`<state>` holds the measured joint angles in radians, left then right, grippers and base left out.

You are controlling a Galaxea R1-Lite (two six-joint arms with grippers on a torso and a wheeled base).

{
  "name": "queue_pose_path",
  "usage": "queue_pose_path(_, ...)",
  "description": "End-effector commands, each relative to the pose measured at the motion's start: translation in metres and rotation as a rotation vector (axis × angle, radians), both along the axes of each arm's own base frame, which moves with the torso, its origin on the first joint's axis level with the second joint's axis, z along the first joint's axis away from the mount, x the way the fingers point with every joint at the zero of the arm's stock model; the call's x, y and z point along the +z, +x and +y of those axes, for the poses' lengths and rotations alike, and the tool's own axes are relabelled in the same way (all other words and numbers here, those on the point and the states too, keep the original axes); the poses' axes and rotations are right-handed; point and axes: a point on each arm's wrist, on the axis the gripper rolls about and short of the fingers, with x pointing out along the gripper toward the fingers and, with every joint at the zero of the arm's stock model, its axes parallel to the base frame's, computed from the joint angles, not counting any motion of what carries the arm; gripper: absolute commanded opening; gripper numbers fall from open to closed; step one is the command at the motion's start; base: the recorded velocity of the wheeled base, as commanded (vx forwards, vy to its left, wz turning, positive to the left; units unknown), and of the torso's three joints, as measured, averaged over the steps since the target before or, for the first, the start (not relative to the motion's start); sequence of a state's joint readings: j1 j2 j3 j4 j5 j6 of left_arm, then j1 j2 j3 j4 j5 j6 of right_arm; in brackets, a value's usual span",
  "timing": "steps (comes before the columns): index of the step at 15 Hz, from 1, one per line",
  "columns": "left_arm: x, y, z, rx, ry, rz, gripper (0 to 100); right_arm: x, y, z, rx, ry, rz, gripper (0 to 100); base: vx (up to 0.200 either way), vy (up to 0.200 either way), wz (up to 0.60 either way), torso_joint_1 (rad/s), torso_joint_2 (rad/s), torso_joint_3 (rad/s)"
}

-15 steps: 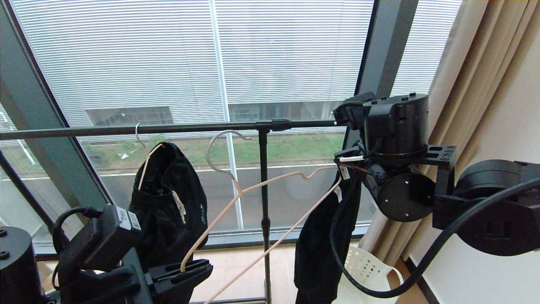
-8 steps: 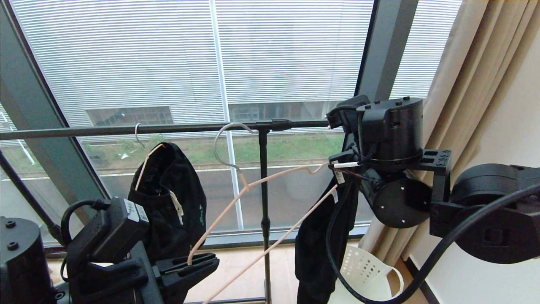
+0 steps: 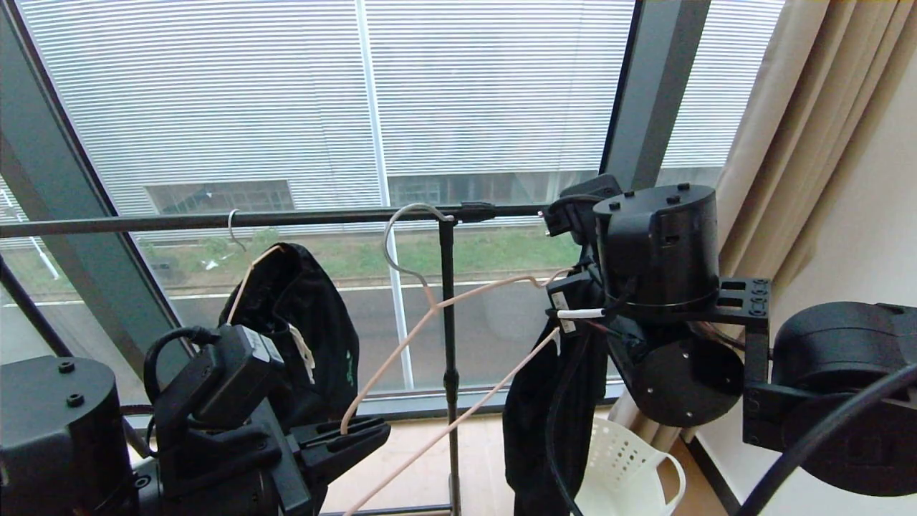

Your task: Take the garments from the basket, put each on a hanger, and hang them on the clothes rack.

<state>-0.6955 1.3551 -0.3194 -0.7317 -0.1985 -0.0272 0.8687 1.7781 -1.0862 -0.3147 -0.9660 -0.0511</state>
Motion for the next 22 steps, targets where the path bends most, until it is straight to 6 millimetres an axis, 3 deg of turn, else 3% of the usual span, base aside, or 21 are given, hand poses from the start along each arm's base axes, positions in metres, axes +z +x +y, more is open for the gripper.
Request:
queue_pose_path(1,-0.004,0.002,-0.002,0.002,0.013,0.018,0,0.005,-0.016,0.005,0.047,0.012,-0.007,0,0.000,0.000,0.00,0.000,0.00,0.000)
queue_pose_path(8,-0.006,0.003,-0.001,0.006,0.018,0.028,0,0.004,-0.061,0.034,0.201,0.059,-0.005,0,0.000,0.000,0.00,0.000,0.00,0.000)
queue_pose_path(16,-0.007,0.008,0.011,0.080,0.020,0.028,0,0.024,-0.072,0.019,0.204,0.124,-0.038,0,0.000,0.000,0.00,0.000,0.00,0.000)
queue_pose_path(22,-0.004,0.012,0.007,0.075,0.016,0.018,0,0.016,-0.095,0.054,0.310,0.151,-0.022,0,0.000,0.000,0.00,0.000,0.00,0.000)
